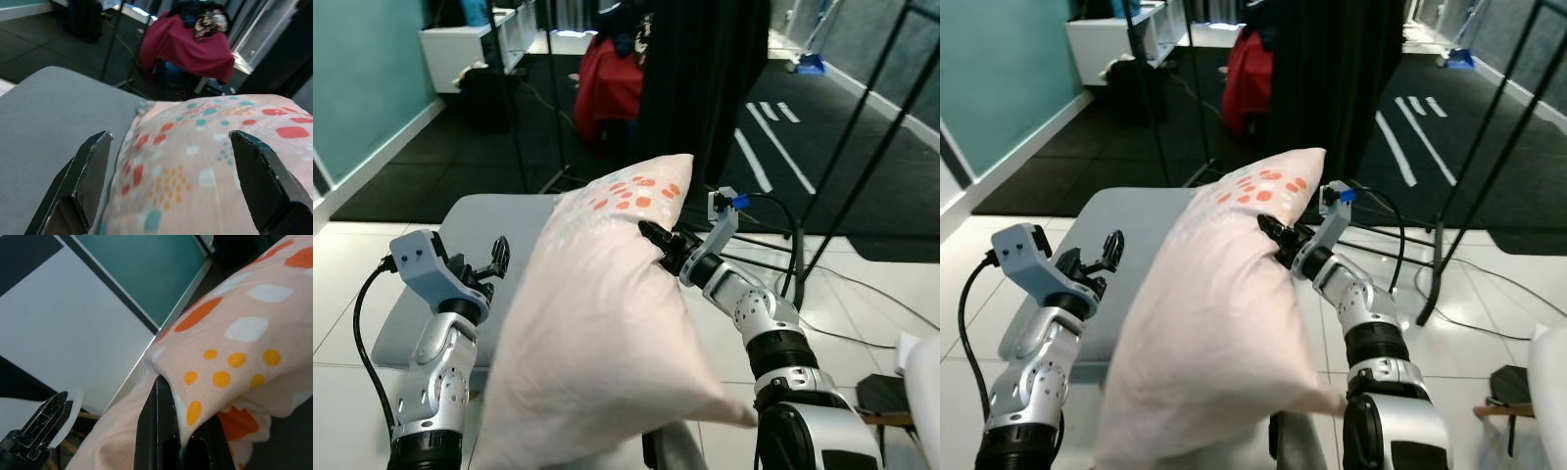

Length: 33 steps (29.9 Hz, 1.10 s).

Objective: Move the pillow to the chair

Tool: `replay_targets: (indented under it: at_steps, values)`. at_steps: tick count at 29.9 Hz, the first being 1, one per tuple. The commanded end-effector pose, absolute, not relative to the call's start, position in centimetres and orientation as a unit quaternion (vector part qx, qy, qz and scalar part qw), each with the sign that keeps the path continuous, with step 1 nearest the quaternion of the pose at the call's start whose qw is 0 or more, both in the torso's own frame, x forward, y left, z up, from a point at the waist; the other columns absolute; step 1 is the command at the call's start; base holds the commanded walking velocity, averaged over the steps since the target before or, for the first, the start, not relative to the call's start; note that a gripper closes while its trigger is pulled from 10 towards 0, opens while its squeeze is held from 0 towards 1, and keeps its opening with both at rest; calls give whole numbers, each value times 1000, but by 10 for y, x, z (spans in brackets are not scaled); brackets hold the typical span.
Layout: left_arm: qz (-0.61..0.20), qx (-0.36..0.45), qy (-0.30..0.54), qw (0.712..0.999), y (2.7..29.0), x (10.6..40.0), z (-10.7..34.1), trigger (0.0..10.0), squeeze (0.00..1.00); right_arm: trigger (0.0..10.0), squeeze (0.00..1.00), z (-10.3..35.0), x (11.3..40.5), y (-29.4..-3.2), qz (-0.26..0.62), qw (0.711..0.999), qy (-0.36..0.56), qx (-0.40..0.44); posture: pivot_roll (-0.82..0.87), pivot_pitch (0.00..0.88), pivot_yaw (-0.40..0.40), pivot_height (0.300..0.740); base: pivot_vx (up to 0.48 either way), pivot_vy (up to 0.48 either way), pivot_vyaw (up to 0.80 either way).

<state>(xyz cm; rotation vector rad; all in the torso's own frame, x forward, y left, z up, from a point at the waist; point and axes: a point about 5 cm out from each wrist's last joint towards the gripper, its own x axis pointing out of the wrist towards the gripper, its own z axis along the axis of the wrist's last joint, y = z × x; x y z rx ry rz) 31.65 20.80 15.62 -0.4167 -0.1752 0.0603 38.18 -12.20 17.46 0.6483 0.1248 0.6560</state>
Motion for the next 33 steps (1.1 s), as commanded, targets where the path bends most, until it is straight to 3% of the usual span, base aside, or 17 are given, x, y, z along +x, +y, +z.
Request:
replay_targets:
  at_steps: [1,8,33]
  values:
    - [34,-206,-90,974,209,315,156,10000,0,0,0,190,383,-124,322,896,27,304,-208,0,-37,586,0,0,0]
    - [34,-207,-84,974,207,316,155,10000,0,0,0,189,383,-123,323,897,28,301,-207,0,-39,611,-343,0,0]
    - [30,-203,-94,974,204,315,156,10000,0,0,0,189,382,-121,326,895,28,302,-202,0,-43,711,0,0,0]
